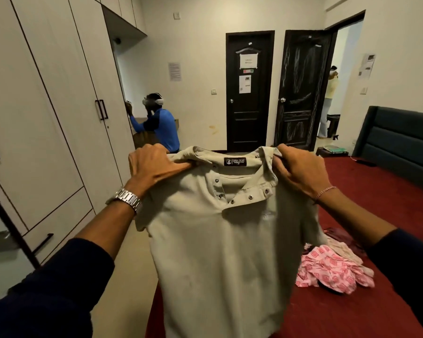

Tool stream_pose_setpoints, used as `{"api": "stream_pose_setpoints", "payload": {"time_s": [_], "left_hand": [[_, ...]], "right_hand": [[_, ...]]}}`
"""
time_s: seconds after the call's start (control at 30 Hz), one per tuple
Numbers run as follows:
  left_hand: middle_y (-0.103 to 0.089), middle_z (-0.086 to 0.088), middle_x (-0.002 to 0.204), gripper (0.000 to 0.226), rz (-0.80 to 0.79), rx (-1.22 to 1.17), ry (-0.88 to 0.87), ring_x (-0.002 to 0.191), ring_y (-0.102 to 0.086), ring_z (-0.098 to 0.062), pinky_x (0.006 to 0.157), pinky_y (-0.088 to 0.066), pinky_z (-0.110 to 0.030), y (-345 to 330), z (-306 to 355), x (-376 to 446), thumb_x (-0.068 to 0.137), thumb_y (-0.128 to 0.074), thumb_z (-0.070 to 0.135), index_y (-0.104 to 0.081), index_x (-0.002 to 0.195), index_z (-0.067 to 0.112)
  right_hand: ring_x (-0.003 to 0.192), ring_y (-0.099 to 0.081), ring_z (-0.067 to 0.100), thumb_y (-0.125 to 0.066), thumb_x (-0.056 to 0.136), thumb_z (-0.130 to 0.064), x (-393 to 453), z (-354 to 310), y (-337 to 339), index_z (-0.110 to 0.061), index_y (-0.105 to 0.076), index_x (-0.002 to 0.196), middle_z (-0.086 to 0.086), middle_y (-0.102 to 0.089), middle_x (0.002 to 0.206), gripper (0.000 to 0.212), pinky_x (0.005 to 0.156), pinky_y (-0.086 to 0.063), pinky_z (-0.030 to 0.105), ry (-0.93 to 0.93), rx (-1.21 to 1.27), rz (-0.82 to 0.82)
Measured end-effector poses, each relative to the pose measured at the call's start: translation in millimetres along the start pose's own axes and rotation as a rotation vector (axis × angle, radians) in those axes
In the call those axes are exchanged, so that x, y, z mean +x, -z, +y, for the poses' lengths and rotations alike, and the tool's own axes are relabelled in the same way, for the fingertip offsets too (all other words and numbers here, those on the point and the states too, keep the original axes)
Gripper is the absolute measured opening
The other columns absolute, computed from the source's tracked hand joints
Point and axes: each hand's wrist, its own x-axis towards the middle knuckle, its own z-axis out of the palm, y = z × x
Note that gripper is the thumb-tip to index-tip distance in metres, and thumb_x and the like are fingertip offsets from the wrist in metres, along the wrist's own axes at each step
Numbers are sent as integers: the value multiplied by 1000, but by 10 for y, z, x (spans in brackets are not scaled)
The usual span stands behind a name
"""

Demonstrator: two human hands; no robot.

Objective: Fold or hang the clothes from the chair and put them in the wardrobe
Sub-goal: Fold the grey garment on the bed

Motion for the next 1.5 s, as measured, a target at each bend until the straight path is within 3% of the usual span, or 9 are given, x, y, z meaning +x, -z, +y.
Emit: {"api": "stream_pose_setpoints", "payload": {"time_s": [0.1, 0.3, 0.47, 0.7, 0.87, 1.0, 1.13, 1.27, 1.5], "left_hand": [[-33, 1, 52, 99, -72, 69, 4, 49, -33, -14, 54, -29, -30, -228, 26, 59, 31, -1, 113, -31, 56, 22], [-34, 3, 50, 95, -164, 103, 40, 46, -34, -14, 52, -29, -27, -1043, -42, 143, 37, -8, 113, -33, 55, 24], [-34, 6, 44, 87, -287, 111, 96, 39, -33, -11, 44, -24, -21, -2393, -317, 93, 47, -26, 111, -32, 50, 24], [-46, 6, 44, 94, -506, 240, 141, 41, -44, -11, 50, -33, -23, -5010, -758, -346, 56, -21, 108, -40, 45, 17], [-68, -9, 91, 85, -532, 260, 264, 86, -62, -26, 73, -51, -36, -6141, -903, -722, 72, -42, 93, -62, 90, 13], [-60, -10, 91, 48, -435, 32, 241, 83, -53, -26, 71, -46, -38, -6553, -868, -1072, 80, -69, 54, -55, 96, 11], [-67, -5, 83, 11, -597, -409, 292, 76, -60, -20, 65, -45, -29, -6658, -639, -1509, 90, -69, 21, -63, 88, 12], [-73, -4, 80, 5, -697, -564, 448, 75, -67, -21, 69, -53, -36, -6753, -443, -1830, 88, -70, 15, -70, 86, 10], [-77, 0, 92, 12, -663, -734, 536, 82, -70, -5, 77, -55, -17, -6849, -512, -1928, 89, -70, 8, -77, 98, 10]], "right_hand": [[46, -42, 14, -36, 88, -80, 7, -61, -23, -29, -41, 70, -7, -44, 56, 54, 45, -25, 18, -38, -124, 6], [45, -39, 12, -25, 67, -103, 65, 78, -830, -19, -42, 55, -5, -41, 52, 87, 47, -30, 19, -182, -182, -115], [45, -41, 12, -23, 66, -104, -94, 303, -2259, -20, -42, 54, -5, -44, 54, 87, 47, -40, 21, -239, -115, -241], [50, -52, 19, -24, 71, -100, -913, 592, -4841, -19, -49, 58, -2, -56, 59, 85, 46, -38, 23, -349, -176, -446], [82, -49, 27, -38, 88, -77, -1529, 614, -6106, -14, -54, 94, 8, -56, 91, 65, 71, -40, 39, -395, -185, -568], [99, -52, 28, -62, 92, -44, -1953, 284, -6359, -11, -56, 113, 12, -57, 110, 40, 83, -46, 41, -521, 8, -489], [85, -51, 13, -65, 93, -22, -2372, -245, -6327, -17, -57, 99, -2, -56, 98, 11, 72, -47, 30, -640, 446, -502], [73, -52, 6, -70, 84, -16, -2536, -495, -6476, -21, -56, 79, -10, -58, 80, 16, 68, -45, 25, -786, 600, -591], [70, -52, 9, -81, 76, -27, -2650, -592, -6539, -21, -54, 80, -5, -53, 81, 28, 62, -39, 13, -908, 659, -507]]}}
